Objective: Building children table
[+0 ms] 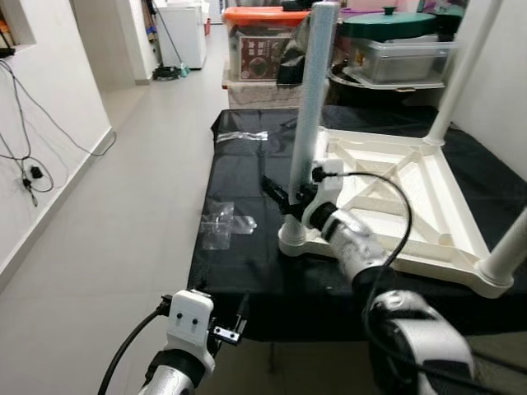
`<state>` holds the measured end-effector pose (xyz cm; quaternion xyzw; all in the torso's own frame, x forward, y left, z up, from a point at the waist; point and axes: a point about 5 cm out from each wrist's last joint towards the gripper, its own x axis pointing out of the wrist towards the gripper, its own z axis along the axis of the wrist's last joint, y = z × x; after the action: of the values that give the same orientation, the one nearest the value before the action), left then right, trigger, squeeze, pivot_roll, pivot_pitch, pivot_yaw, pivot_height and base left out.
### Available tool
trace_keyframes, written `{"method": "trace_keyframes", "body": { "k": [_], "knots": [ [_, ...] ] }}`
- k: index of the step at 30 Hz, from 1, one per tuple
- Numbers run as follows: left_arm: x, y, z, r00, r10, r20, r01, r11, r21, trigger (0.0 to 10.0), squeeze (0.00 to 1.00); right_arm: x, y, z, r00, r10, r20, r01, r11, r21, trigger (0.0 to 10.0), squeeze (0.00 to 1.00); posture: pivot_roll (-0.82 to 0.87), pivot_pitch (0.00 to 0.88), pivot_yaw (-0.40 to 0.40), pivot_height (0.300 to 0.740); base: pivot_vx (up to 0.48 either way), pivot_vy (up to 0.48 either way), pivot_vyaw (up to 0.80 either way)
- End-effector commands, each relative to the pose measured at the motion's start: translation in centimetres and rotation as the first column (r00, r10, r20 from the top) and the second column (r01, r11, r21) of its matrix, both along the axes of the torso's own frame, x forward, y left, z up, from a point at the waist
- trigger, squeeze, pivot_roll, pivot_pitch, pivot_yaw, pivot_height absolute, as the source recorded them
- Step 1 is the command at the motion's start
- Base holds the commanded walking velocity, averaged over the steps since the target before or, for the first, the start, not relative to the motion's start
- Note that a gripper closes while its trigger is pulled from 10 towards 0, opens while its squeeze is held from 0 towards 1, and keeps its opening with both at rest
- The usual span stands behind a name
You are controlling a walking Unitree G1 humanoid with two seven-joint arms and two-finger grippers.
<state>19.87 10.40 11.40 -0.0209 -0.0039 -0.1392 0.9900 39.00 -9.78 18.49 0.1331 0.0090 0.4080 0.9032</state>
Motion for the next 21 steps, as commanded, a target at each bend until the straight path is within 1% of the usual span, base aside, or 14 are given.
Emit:
{"method": "trace_keyframes", "body": {
  "k": [1, 2, 4, 5, 8, 9, 11, 13, 15, 16, 17, 18, 19, 21],
  "knots": [
    [0.0, 0.1, -0.4, 1.000, -0.001, -0.021, 0.001, 1.000, 0.006, 10.0, 0.00, -0.7, 2.2, -0.5, 0.986, 0.166, -0.029, -0.166, 0.986, -0.001, 10.0, 0.00, 0.07, 0.000, -0.009, 0.740, 0.000, 0.000, 0.00],
    [0.0, 0.1, -0.4, 1.000, -0.001, -0.021, 0.001, 1.000, 0.006, 10.0, 0.00, -0.7, 2.2, -0.5, 0.986, 0.166, -0.029, -0.166, 0.986, -0.001, 10.0, 0.00, 0.07, 0.000, -0.009, 0.740, 0.000, 0.000, 0.00],
    [-0.1, 0.1, -0.4, 1.000, 0.003, -0.022, -0.003, 1.000, 0.006, 10.0, 0.00, -1.1, 2.8, -0.2, 0.952, 0.303, -0.036, -0.304, 0.953, -0.019, 10.0, 0.00, 0.09, 0.000, -0.014, 0.740, 0.000, 0.000, 0.00],
    [-0.1, 0.1, -0.4, 1.000, 0.003, -0.022, -0.003, 1.000, 0.006, 10.0, 0.00, -1.1, 2.8, -0.2, 0.952, 0.303, -0.036, -0.304, 0.953, -0.019, 10.0, 0.00, 0.09, 0.000, -0.014, 0.740, 0.000, 0.000, 0.00],
    [-0.3, 0.1, -0.2, 1.000, 0.008, -0.021, -0.008, 1.000, 0.003, 10.0, 0.00, -1.7, 3.7, 0.1, 0.889, 0.455, -0.042, -0.457, 0.888, -0.059, 10.0, 0.00, 0.11, 0.002, -0.013, 0.740, 0.000, 0.000, 0.00],
    [-0.3, 0.1, -0.2, 1.000, 0.008, -0.021, -0.008, 1.000, 0.003, 10.0, 0.00, -1.7, 3.7, 0.1, 0.889, 0.455, -0.042, -0.457, 0.888, -0.059, 10.0, 0.00, 0.11, 0.002, -0.013, 0.740, 0.000, 0.000, 0.00],
    [-0.4, 0.1, -0.2, 1.000, 0.006, -0.024, -0.006, 1.000, 0.001, 10.0, 0.00, -1.9, 4.0, 0.1, 0.857, 0.513, -0.053, -0.516, 0.854, -0.073, 10.0, 0.00, 0.12, 0.001, -0.014, 0.740, 0.000, 0.000, 0.00],
    [-0.5, 0.0, -0.3, 1.000, 0.005, -0.025, -0.005, 1.000, 0.002, 10.0, 0.00, -2.0, 4.1, 0.1, 0.846, 0.531, -0.056, -0.534, 0.842, -0.076, 10.0, 0.00, 0.12, 0.001, -0.014, 0.740, 0.000, 0.000, 0.00],
    [-0.5, 0.0, -0.3, 1.000, 0.008, -0.026, -0.008, 1.000, 0.000, 10.0, 0.00, -2.5, 4.1, 0.1, 0.791, 0.608, -0.068, -0.611, 0.789, -0.063, 10.0, 0.00, 0.13, 0.003, -0.025, 0.740, 0.000, 0.000, 0.00],
    [-0.5, 0.0, -0.3, 1.000, 0.008, -0.026, -0.008, 1.000, 0.000, 10.0, 0.00, -2.5, 4.1, 0.1, 0.791, 0.608, -0.068, -0.611, 0.789, -0.063, 10.0, 0.00, 0.13, 0.003, -0.025, 0.740, 0.000, 0.000, 0.00],
    [-0.5, -0.1, -0.3, 1.000, 0.009, -0.026, -0.009, 1.000, -0.002, 10.0, 0.00, -2.7, 4.1, 0.1, 0.768, 0.636, -0.076, -0.640, 0.766, -0.060, 8.0, 0.00, 0.12, 0.000, -0.029, 0.740, 0.000, 0.000, 0.00],
    [-0.5, -0.1, -0.3, 1.000, 0.009, -0.026, -0.010, 1.000, -0.004, 10.0, 0.00, -2.7, 4.1, 0.0, 0.759, 0.646, -0.079, -0.651, 0.756, -0.071, 0.0, 0.00, 0.12, 0.000, -0.028, 0.740, 0.000, 0.000, 0.00],
    [-0.5, -0.1, -0.3, 1.000, 0.009, -0.026, -0.010, 1.000, -0.004, 10.0, 0.00, -2.7, 4.1, 0.0, 0.759, 0.646, -0.079, -0.651, 0.756, -0.071, 0.0, 0.00, 0.12, 0.000, -0.028, 0.740, 0.000, 0.000, 0.00],
    [-0.5, -0.2, -0.3, 1.000, 0.008, -0.026, -0.008, 1.000, -0.005, 10.0, 0.00, -2.3, 4.1, 0.1, 0.812, 0.581, -0.048, -0.583, 0.807, -0.091, 0.0, 0.00, 0.12, 0.000, -0.028, 0.740, 0.000, 0.000, 0.00]
  ]
}}
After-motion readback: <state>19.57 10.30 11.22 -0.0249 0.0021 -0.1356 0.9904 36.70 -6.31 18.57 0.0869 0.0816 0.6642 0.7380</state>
